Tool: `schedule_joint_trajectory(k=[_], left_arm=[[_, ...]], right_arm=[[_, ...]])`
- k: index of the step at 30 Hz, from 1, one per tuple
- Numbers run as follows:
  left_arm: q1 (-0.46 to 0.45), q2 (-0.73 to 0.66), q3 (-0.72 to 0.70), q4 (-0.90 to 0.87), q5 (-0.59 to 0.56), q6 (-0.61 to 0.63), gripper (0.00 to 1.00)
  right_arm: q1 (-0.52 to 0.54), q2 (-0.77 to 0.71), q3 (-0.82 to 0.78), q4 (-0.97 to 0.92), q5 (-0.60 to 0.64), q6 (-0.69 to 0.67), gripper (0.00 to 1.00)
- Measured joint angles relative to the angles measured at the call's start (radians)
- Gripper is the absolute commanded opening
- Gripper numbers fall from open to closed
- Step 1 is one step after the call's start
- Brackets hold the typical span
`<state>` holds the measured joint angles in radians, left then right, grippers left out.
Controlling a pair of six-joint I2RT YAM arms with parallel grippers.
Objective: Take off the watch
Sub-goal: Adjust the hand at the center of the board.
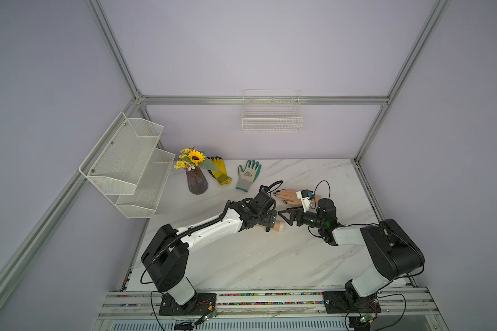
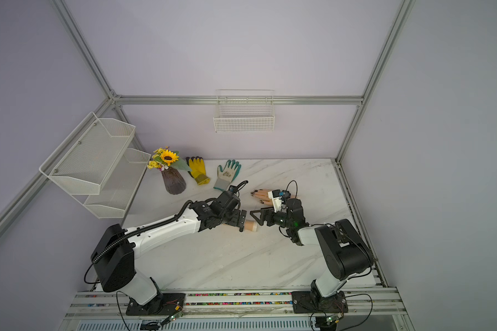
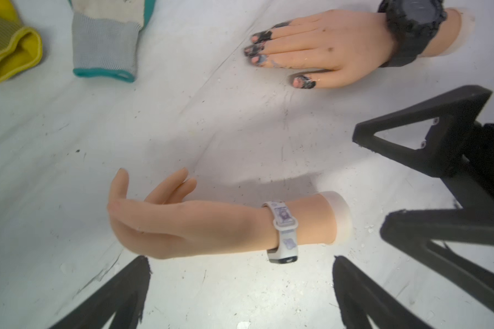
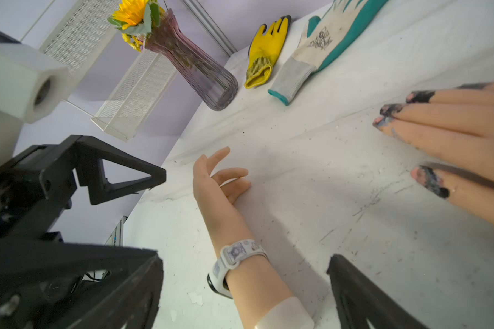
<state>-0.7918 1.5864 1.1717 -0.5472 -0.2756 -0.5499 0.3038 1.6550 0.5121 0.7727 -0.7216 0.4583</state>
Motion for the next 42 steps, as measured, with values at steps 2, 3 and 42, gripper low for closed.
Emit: schedule_joint_trajectory(k=[2, 3, 42], left_arm=[[0.042, -0.045, -0.066, 0.026, 0.021, -0.096, 1.0], [0.062, -0.066, -0.098, 0.042, 0.037, -0.149, 1.0], [0.101, -0.012, -0.338, 0.398, 0.225, -0.78, 0.28]], right_arm=[[0.016, 0.029, 0.0, 0.002, 0.005, 0.0, 0.89], [0.029, 0.038, 0.0, 0.003, 0.01, 0.0, 0.88], [0.455, -0.255, -0.072, 0.074, 0.493, -0.04, 0.68]])
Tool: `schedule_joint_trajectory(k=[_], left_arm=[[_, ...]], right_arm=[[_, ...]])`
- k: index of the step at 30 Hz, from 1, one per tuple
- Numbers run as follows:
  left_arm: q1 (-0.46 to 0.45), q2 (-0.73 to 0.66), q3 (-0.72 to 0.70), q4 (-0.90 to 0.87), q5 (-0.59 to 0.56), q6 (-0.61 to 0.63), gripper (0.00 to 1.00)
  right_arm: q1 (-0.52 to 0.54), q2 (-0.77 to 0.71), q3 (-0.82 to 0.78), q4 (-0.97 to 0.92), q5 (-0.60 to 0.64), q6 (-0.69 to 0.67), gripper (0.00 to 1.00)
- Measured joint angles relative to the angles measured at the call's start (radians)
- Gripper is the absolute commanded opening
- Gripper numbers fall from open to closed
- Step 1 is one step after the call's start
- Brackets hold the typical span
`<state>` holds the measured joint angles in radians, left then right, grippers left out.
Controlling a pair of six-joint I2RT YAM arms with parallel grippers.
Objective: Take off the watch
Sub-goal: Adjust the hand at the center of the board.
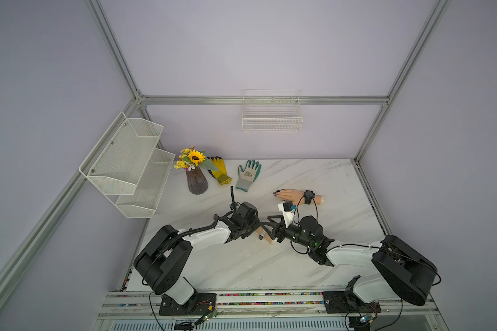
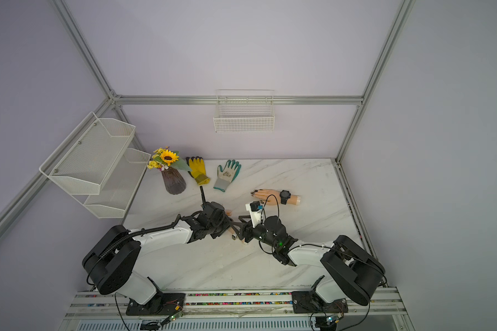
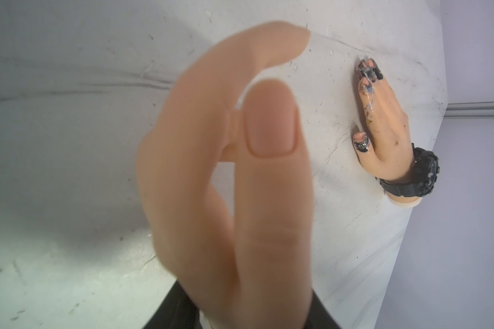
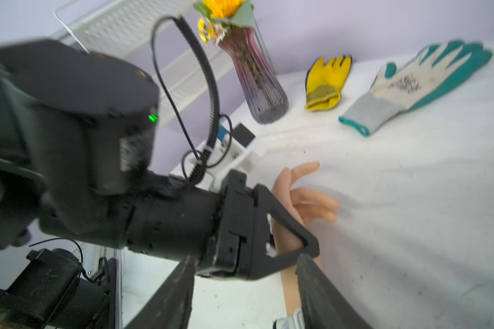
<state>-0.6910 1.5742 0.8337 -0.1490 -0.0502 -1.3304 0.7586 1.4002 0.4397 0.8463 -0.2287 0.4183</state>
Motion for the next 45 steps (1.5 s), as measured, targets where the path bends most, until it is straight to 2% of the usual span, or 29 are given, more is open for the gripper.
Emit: schedule_joint_trajectory(k=[4, 7, 13, 16, 20, 23, 26, 32, 41, 45], left_arm=[[0.016, 0.0, 0.0, 0.007, 0.038, 0.045, 0.16], [0.034, 0.0, -0.019, 0.078, 0.072, 0.129, 0.08], [0.048, -0.008, -0.127, 0.313, 0.136, 0.33, 0.04], [0.05, -0.013, -0.148, 0.358, 0.145, 0.394, 0.05], [0.054, -0.002, -0.165, 0.407, 0.145, 0.438, 0.14], [0.057, 0.002, -0.193, 0.45, 0.124, 0.437, 0.31], [0.063, -0.011, -0.227, 0.474, 0.086, 0.432, 0.37], [0.082, -0.044, -0.257, 0.394, -0.009, 0.434, 0.64], [0.084, -0.063, -0.259, 0.361, -0.025, 0.451, 0.71], [0.084, -0.136, -0.256, 0.323, -0.027, 0.488, 0.75]], right_arm=[[-0.013, -0.034, 0.044, -0.048, 0.018, 0.01, 0.74], [-0.056, -0.037, 0.068, -0.082, 0.0, 0.031, 0.78], [-0.193, -0.084, 0.074, -0.16, -0.041, 0.06, 0.8], [-0.213, -0.091, 0.082, -0.193, -0.039, 0.048, 0.8], [-0.213, -0.052, 0.11, -0.245, -0.034, 0.025, 0.8], [-0.213, -0.006, 0.13, -0.277, -0.04, 0.018, 0.8], [-0.213, 0.014, 0.13, -0.29, -0.054, 0.018, 0.8], [-0.211, 0.031, 0.133, -0.291, -0.071, 0.018, 0.8], [-0.202, 0.045, 0.14, -0.291, -0.08, 0.018, 0.8], [-0.202, 0.042, 0.14, -0.292, -0.079, 0.023, 0.81]])
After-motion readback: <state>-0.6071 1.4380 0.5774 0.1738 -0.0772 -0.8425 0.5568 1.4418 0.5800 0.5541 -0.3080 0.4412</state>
